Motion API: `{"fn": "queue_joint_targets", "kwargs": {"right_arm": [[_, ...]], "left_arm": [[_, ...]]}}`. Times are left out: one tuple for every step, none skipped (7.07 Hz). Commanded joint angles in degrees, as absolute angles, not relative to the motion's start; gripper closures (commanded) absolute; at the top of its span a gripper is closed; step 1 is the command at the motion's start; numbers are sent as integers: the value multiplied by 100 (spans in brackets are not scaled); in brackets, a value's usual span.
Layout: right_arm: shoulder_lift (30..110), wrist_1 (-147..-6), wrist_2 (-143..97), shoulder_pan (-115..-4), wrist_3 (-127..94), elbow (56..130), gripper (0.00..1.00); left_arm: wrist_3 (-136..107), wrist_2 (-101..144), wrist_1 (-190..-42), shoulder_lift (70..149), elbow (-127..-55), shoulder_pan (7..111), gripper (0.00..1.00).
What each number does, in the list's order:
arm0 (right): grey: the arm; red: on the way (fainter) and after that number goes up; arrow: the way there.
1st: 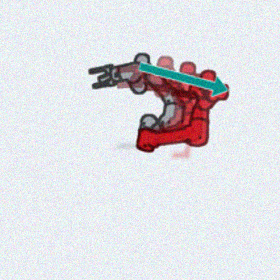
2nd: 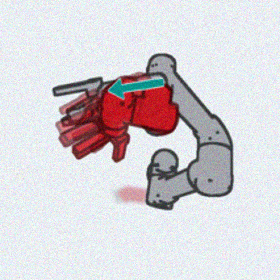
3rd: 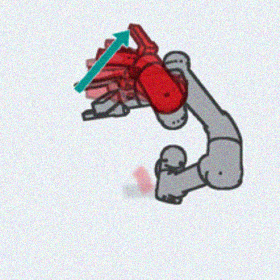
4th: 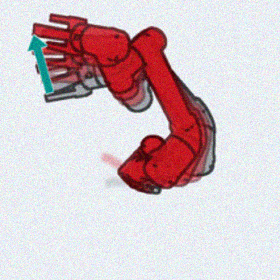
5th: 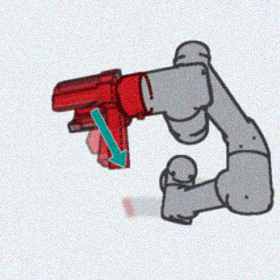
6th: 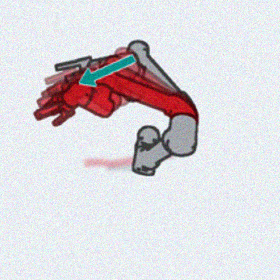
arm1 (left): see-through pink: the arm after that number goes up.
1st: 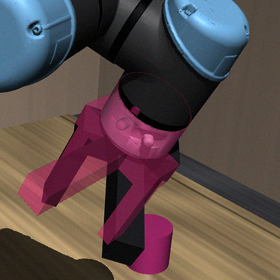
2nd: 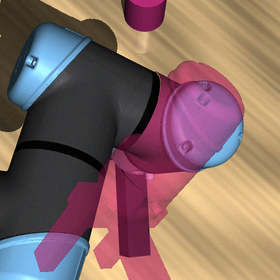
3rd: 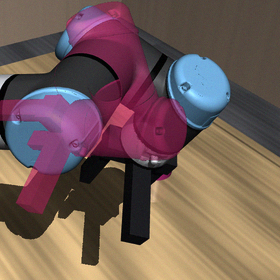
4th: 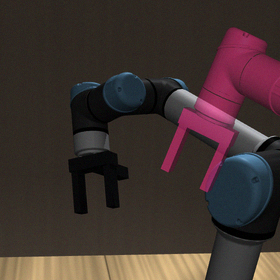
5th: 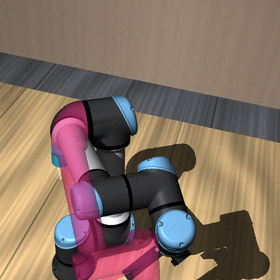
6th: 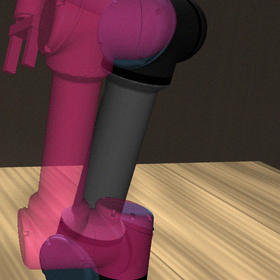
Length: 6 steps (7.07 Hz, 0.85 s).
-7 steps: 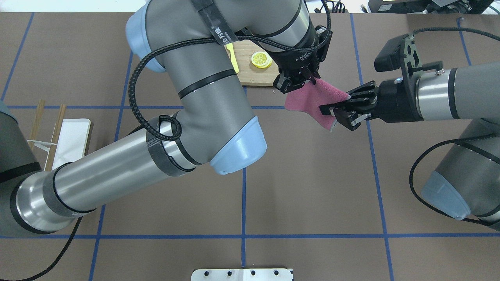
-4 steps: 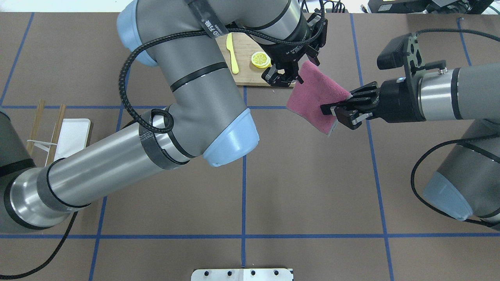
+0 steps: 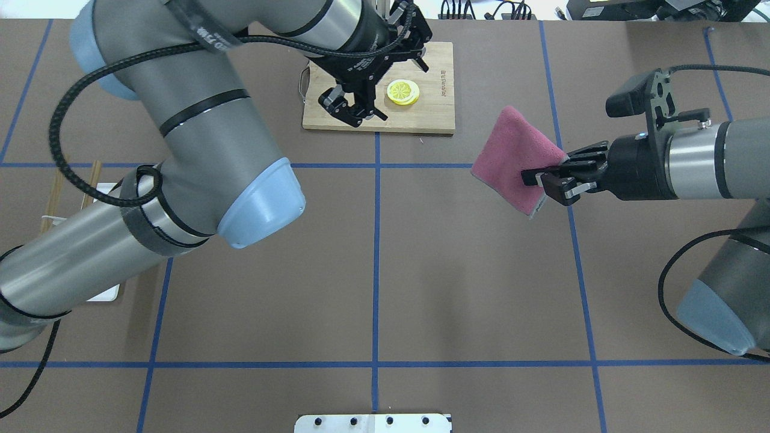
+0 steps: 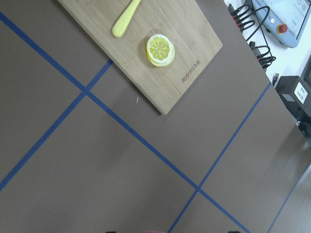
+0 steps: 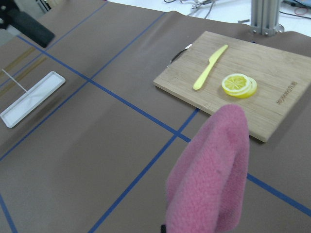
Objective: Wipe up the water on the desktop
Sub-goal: 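Lower the cloth to the table with the right gripper while the left arm withdraws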
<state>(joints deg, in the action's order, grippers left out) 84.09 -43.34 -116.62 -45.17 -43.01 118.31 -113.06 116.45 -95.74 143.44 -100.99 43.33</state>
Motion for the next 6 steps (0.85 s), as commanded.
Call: {"fn": "queue_joint_targets", "kwargs": {"right_arm": [[8412,-4944,-11549,-4465,-5313,11725,100],[8385,-5296,-11523,-4326,-5326,11733,100],[8246,-5674,-11288,-4028,-5378,11725,100],[7792,-6478,-11224,-3808,-5509,11725,100],[7239,-7400,-11137,-3649,-5737,11777,100],[6938,-7888,-11101,-3308,-5965,11716,100]], "left_arm": [[-10639,11646,-9563,13635,-10623,4526,17],[-10121,11646,-9563,13336,-10696,4709,17],[-9559,11637,-9493,13081,-10757,4868,16],[-9006,11645,-9475,12687,-10949,5052,10],[-8730,11646,-9422,12561,-11029,5184,10],[-8571,11646,-9344,12420,-11074,5273,9]]}}
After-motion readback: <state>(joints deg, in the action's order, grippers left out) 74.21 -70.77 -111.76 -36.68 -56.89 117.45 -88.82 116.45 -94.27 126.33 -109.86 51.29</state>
